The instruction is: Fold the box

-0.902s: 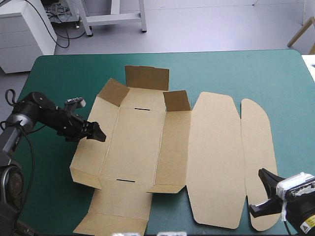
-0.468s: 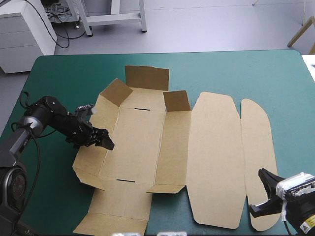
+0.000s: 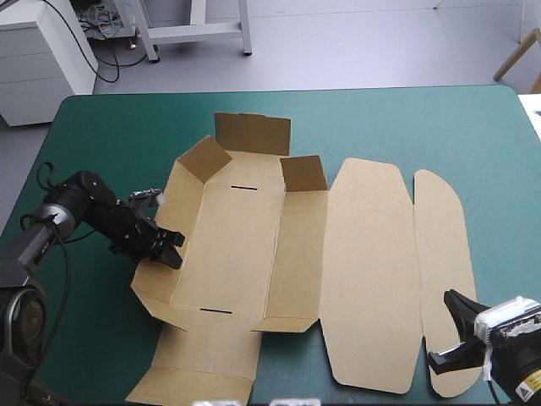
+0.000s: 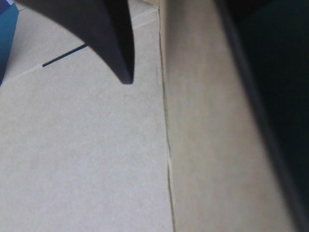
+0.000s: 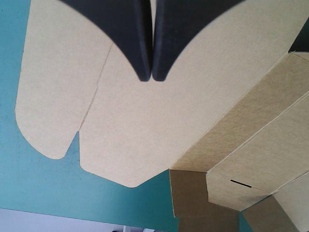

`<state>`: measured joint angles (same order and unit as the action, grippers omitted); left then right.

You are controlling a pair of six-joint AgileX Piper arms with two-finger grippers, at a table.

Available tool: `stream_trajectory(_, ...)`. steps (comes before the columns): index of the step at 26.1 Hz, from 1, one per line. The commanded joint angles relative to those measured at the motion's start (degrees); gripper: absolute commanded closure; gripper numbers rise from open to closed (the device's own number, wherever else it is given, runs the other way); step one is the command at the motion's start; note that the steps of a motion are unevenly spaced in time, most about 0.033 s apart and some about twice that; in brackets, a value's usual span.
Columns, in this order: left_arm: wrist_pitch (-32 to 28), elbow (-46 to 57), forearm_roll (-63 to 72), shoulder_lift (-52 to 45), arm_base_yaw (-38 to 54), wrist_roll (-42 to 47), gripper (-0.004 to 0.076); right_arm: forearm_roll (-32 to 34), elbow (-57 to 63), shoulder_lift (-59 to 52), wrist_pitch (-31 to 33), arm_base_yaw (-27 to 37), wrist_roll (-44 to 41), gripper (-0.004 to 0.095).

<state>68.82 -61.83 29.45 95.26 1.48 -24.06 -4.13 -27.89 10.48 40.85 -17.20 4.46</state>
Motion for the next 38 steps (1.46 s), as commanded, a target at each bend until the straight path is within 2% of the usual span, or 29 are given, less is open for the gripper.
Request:
stream_trajectory(1, 5.76, -1.14, 1.37, -2.42, -0.25, 0.29, 0.0731, 0.02, -1.30, 0.69, -4.37, 0.35, 0.56, 0.0927)
stream_trajectory(8, 5.76, -1.27, -0.07, -2.42, -0.25, 0.29, 0.0734, 0.02, -1.30, 0.69, -4.37, 0.35, 0.56, 0.0927)
stream_trajectory(14, 5.66, -6.92, -8.01, -2.42, -0.50, 0.00, 0.0734, 0.02, -1.30, 0.69, -4.37, 0.35, 0.56, 0.0927)
stream_trajectory(23, 1.62, -19.61, -28.53, -2.42, -11.81, 0.14, 0.0734, 0.02, -1.30, 0.69, -4.37, 0.35, 0.56, 0.0927)
stream_trajectory(25, -0.83, -22.09, -34.91, -2.42, -15.45, 0.75, 0.0734, 0.02, -1.30, 0.69, -4.37, 0.35, 0.56, 0.0927)
stream_trajectory(30, -13.60, -24.83, -63.77, -1.81, -30.17, 2.08, 0.0734, 0.02, -1.30, 0.69, -4.37, 0.35, 0.56, 0.0927)
stream_trajectory(32, -16.80, -24.83, -69.79, -0.99, -34.30, 2.08, 0.0734, 0.02, -1.30, 0.69, -4.37, 0.35, 0.56, 0.0927)
stream_trajectory(36, -18.87, -24.83, -71.33, 0.03, -39.13, 2.01, 0.0734, 0.02, -1.30, 0.69, -4.37, 0.35, 0.56, 0.0927)
stream_trajectory(38, -19.19, -24.47, -73.34, 0.17, -42.52, 5.34, 0.0734, 0.02, -1.30, 0.69, -4.37, 0.35, 0.56, 0.0927)
